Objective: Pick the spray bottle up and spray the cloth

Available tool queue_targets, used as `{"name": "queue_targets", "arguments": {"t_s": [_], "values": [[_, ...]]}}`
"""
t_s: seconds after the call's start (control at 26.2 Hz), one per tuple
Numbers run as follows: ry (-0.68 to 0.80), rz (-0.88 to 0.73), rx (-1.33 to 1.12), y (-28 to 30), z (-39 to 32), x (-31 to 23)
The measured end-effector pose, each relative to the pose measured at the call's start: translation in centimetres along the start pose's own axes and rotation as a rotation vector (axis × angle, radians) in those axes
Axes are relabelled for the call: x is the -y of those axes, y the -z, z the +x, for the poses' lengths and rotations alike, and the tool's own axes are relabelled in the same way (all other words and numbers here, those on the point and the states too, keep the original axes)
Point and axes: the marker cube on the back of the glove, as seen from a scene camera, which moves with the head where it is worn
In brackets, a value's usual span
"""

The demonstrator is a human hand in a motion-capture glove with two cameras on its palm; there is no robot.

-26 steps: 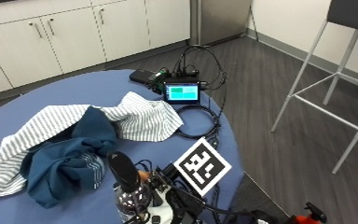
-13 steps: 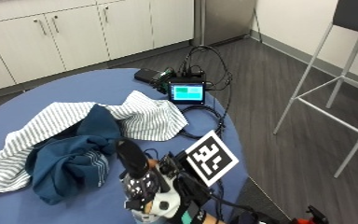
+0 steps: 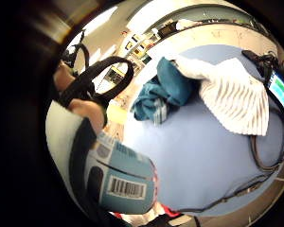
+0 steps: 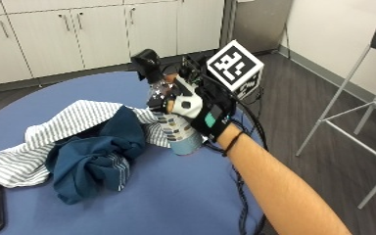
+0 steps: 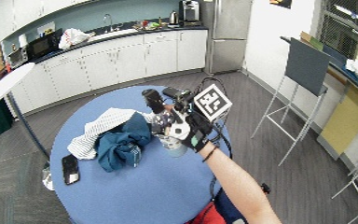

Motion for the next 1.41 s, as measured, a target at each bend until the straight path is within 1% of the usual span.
{"name": "queue_targets", "arguments": {"t_s": [0.11,0.27,0.38,0.57,0.76,1.41], "values": [[-0.074,-0.085,-0.026,0.9,0.2,2.2],[-0.181,-0.226,-0.043,0.4,1.7,3.8],[-0.245,-0.292,-0.051,-0.4,3.3,4.0],[-0.306,-0.366,-0.031,-2.0,5.5,3.5],[-0.330,-0.398,-0.047,-3.0,6.8,3.3],[-0.316,-0.408,-0.080,-3.2,5.8,3.6]]}}
